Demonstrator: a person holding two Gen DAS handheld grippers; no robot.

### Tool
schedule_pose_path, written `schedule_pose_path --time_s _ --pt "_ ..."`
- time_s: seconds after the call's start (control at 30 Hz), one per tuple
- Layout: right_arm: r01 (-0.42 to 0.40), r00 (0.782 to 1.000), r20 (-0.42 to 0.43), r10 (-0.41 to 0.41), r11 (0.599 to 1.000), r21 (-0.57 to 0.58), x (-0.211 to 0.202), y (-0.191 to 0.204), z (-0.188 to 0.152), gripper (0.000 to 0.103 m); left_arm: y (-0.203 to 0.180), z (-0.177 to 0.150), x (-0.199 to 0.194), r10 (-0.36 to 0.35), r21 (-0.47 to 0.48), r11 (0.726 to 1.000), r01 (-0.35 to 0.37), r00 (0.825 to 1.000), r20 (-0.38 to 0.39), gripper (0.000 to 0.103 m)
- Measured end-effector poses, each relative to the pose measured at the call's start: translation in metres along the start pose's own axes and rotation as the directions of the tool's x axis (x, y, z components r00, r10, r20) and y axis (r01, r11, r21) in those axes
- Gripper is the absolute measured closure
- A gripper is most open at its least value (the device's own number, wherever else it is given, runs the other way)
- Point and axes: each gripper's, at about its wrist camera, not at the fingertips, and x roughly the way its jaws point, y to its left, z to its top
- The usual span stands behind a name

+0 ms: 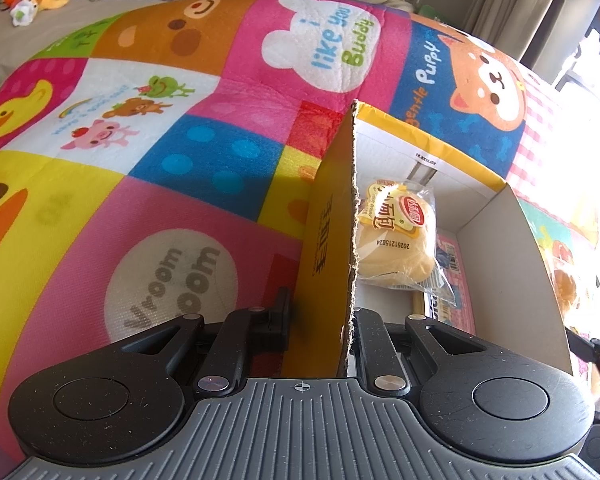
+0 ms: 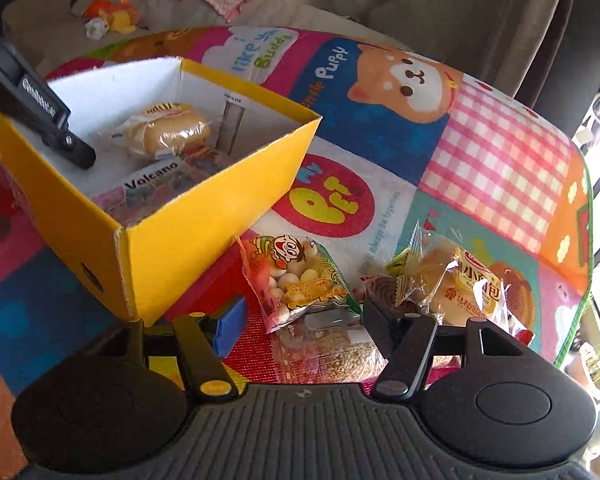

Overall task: Organize objects
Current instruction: 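Grasp the cartoon-printed cracker pack with the right gripper and lift it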

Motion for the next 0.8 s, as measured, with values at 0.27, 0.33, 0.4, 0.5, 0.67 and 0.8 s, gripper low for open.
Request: schedule_pose_path --time_s 0.27,0.33,0.4,0.5,0.67,0.8 --pt "0.189 0.98 -0.057 -0.188 0.982 0.008 -0.008 -0.031 -0.019 0.039 0.0 0.0 0.0 0.001 0.004 1.0 -0.001 1.0 0.002 0.087" --pt "0.188 0.981 -0.066 -0.184 0.98 0.061 -0.015 -0.042 -0.022 0.039 0.0 0.0 0.0 0.001 0.003 1.0 -0.001 1.0 0.003 0.087" --pt "0.043 0.999 -0.037 -0.036 0.976 0.212 -0.03 -0.059 -0.02 0.039 0.0 0.0 0.0 0.001 0.002 1.0 -0.001 1.0 0.003 0.087" --pt "-0.152 0.988 0.043 0.147 0.905 0.398 -0.04 -0.076 -0.012 0.039 0.0 0.0 0.0 -0.001 0.002 1.0 0.001 1.0 0.004 0.087" --pt "-0.176 0.983 0.049 0.178 0.824 0.539 -0.002 -0.081 0.007 0.039 0.0 -0.001 0.0 -0.002 0.003 1.0 0.002 1.0 0.005 0.087" --pt "-0.215 0.968 0.029 0.249 0.764 0.608 0.035 -0.08 0.014 0.039 0.0 0.0 0.0 -0.003 0.002 1.0 0.003 1.0 0.004 0.087"
